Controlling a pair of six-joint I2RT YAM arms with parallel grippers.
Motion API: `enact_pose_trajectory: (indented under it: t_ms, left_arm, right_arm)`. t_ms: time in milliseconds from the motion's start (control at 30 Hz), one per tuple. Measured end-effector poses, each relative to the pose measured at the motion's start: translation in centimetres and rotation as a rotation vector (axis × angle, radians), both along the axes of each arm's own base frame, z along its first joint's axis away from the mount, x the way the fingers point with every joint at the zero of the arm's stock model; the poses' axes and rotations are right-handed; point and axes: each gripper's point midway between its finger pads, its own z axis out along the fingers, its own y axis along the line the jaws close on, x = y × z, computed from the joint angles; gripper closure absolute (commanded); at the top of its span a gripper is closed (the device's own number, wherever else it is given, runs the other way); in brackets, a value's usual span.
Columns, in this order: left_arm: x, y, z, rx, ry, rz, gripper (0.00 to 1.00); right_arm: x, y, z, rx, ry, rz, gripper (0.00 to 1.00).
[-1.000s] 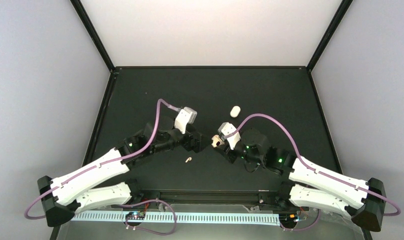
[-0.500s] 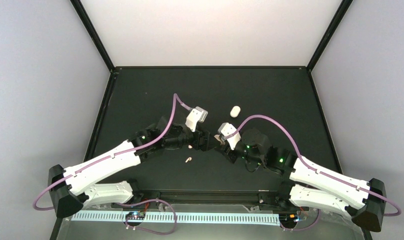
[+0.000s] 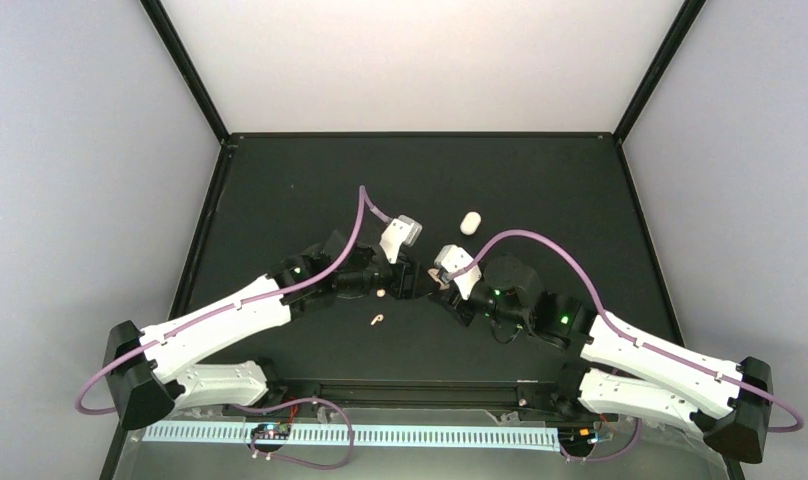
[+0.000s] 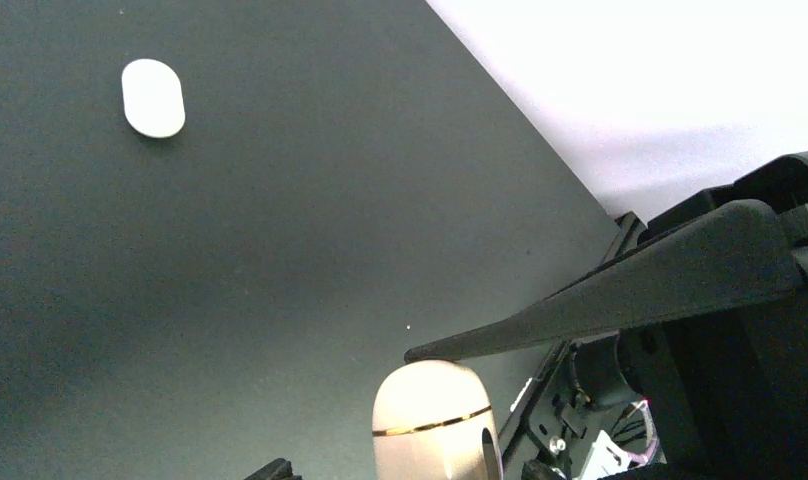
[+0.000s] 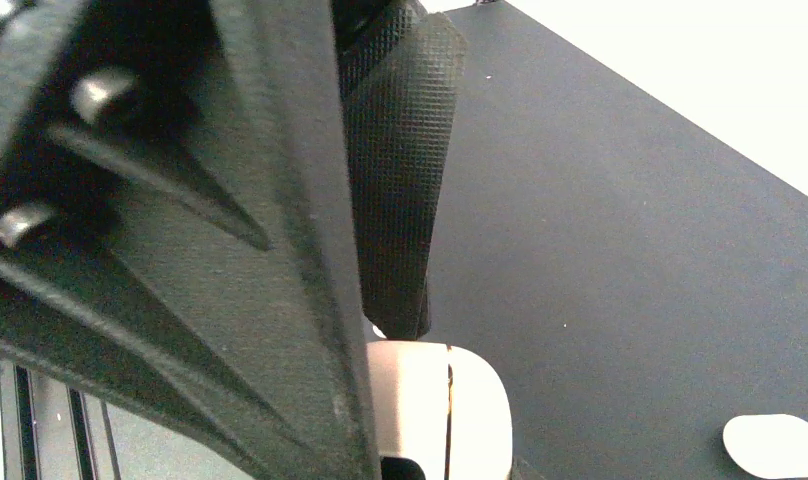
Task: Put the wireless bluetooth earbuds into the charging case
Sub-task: Pick up the charging case at the center of the board.
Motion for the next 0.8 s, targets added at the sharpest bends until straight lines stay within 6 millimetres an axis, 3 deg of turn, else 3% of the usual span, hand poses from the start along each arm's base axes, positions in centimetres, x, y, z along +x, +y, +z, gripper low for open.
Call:
enact_pose_trajectory:
  t_ms: [367,600,667,800]
  left_arm:
    - [-0.6,-1.1,-0.4,-0.012,0.033,-0.068,0.7]
    - [-0.5,-1.1,-0.3,-0.021,0.043,-0.078,0.97]
    - [-0.5,-1.1,-0.3,-0.021,0.048,-0.077,0.98]
    - [-0.5,-1.1,0.0,-0.032,0.047,-0.08,0.99]
  right_arm:
    - [-0.2,0.0,0.1,-0.016,-0.009,0.015,0.71]
    - [0.0,0.1,-0.2,-0.027,-0.01,0.009,0.7]
    - [0.0,0.1,-0.2,-0.028,-0.009,0.009,0.64]
    - [0.1,0.2,0.1,-0.032,-0.004,0.009,0.38]
